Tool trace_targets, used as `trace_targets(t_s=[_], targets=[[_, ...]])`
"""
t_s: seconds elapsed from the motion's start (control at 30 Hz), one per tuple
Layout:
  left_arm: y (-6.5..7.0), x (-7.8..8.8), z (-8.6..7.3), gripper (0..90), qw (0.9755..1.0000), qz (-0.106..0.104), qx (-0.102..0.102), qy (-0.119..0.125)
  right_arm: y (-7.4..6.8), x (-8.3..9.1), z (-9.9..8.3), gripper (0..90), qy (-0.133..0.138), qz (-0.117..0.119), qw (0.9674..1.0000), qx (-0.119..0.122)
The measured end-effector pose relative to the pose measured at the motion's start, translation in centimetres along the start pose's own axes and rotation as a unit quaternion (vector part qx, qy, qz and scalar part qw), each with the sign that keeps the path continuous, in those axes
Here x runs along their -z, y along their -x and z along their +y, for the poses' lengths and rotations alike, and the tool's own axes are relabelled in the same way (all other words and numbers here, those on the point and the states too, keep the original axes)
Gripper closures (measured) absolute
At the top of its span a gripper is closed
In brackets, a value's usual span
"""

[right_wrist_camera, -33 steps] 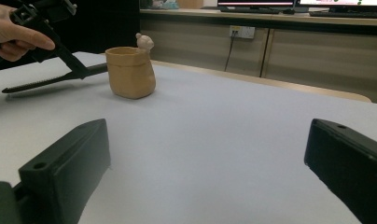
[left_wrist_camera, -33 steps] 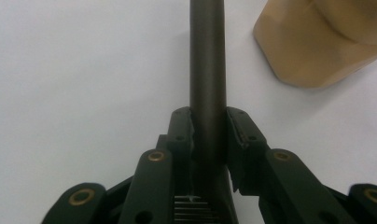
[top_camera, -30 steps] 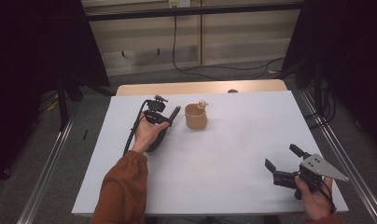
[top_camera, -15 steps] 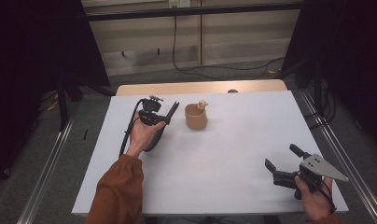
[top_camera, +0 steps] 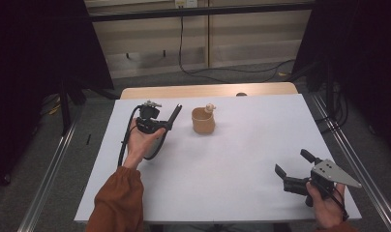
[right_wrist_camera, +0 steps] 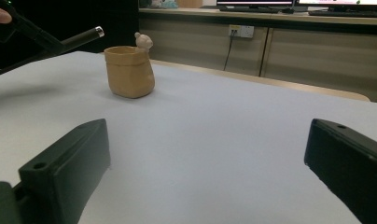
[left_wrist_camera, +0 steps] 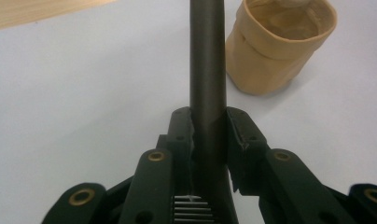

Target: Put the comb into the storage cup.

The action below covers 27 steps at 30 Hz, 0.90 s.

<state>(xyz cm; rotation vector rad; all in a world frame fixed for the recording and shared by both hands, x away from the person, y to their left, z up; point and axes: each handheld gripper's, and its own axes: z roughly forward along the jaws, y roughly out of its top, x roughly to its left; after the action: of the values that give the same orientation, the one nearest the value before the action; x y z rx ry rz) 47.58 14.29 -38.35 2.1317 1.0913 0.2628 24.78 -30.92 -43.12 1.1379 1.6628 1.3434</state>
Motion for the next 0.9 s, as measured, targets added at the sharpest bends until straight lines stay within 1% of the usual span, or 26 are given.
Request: trace_targets(t_s=[0.03,0.07,0.13,0.17,0.33,0.5,0.53,0.57,0.6,0.63,0.67,0.7,0.8,0.83,0.87,0.9], targets=[[0.1,0.2,0.0,72.8,1.0000,0.000,-0.006,0.001,0.0,0.0,0.0,0.0,-0.001,0.001,1.0000,0.001],[0.3,0.3,0.0,72.8,1.0000,0.001,-0.006,0.006,0.0,0.0,0.0,0.0,0.000,0.001,1.0000,-0.001],[0.4,0.8,0.0,72.8,0.9998,-0.007,-0.013,0.012,0.0,0.0,0.0,0.0,-0.001,0.002,1.0000,0.001],[0.6,1.0,0.0,72.8,0.9998,-0.008,-0.013,0.015,0.0,0.0,0.0,0.0,-0.001,0.002,1.0000,0.001],[0.9,2.4,0.2,72.8,0.9988,-0.026,-0.032,0.027,-0.1,0.0,0.0,0.0,0.000,0.003,1.0000,0.002],[1.0,3.3,0.2,72.8,0.9976,-0.045,-0.034,0.040,0.0,0.1,0.0,0.0,-0.001,0.003,1.0000,0.003],[1.1,3.5,0.3,72.8,0.9975,-0.044,-0.041,0.038,-0.1,0.1,0.0,0.0,-0.002,0.004,1.0000,0.005],[1.3,3.6,0.3,72.8,0.9973,-0.047,-0.039,0.042,-0.1,0.1,0.0,0.0,-0.002,0.005,1.0000,0.006],[1.4,3.7,0.3,72.8,0.9967,-0.050,-0.048,0.042,-0.1,0.1,0.0,0.0,-0.002,0.006,1.0000,0.006],[1.7,3.7,0.3,72.8,0.9964,-0.052,-0.050,0.045,-0.1,0.1,0.0,0.0,-0.002,0.006,1.0000,0.007],[1.9,3.8,0.3,72.8,0.9964,-0.049,-0.052,0.045,-0.1,0.1,0.0,0.0,-0.001,0.007,1.0000,0.006],[2.1,3.8,0.3,72.8,0.9962,-0.051,-0.057,0.042,-0.1,0.1,0.0,0.0,-0.001,0.007,1.0000,0.006],[2.7,3.9,0.4,72.8,0.9949,-0.060,-0.070,0.043,-0.1,0.1,0.0,0.0,0.000,0.007,1.0000,0.006],[3.0,4.0,0.5,72.8,0.9945,-0.064,-0.070,0.044,-0.1,0.1,0.0,0.0,-0.001,0.008,0.9999,0.006],[3.2,4.1,0.6,72.8,0.9939,-0.066,-0.078,0.044,-0.1,0.1,0.0,0.0,-0.001,0.009,0.9999,0.006],[3.6,4.2,0.6,72.8,0.9939,-0.062,-0.080,0.044,-0.1,0.1,0.0,0.0,-0.001,0.009,0.9999,0.008]])
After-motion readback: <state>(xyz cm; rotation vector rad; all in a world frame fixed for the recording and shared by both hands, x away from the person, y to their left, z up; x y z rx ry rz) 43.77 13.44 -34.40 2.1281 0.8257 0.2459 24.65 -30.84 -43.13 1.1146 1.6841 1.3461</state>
